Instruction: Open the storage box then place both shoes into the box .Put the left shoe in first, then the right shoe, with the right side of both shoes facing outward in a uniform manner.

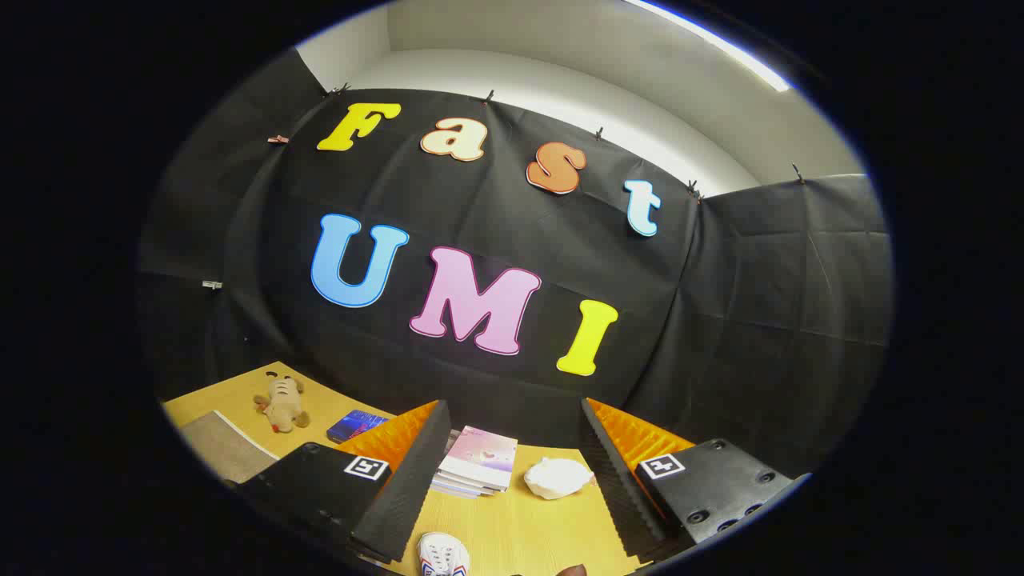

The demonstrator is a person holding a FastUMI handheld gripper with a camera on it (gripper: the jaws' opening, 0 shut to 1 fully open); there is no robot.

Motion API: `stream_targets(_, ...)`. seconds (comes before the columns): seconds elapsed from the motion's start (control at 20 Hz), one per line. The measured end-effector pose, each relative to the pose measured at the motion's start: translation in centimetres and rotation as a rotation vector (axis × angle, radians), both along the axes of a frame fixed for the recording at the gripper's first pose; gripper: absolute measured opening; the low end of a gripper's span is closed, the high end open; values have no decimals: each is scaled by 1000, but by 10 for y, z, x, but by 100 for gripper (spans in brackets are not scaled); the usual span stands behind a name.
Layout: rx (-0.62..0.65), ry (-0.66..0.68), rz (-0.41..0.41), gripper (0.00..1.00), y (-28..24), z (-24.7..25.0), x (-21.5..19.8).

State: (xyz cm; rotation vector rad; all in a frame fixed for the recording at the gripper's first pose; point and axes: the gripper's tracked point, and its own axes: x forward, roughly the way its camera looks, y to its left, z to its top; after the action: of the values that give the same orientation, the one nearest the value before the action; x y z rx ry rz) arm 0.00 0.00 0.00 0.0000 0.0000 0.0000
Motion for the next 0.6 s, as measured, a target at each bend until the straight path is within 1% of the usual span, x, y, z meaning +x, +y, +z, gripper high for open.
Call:
stream_targets(0.15,-26,17,16,97,2,-6,-1)
stream_targets(0.4,17,25,13,98,-3,-8,-3)
stream_targets(0.6,17,45,8,98,-6,-18,-6)
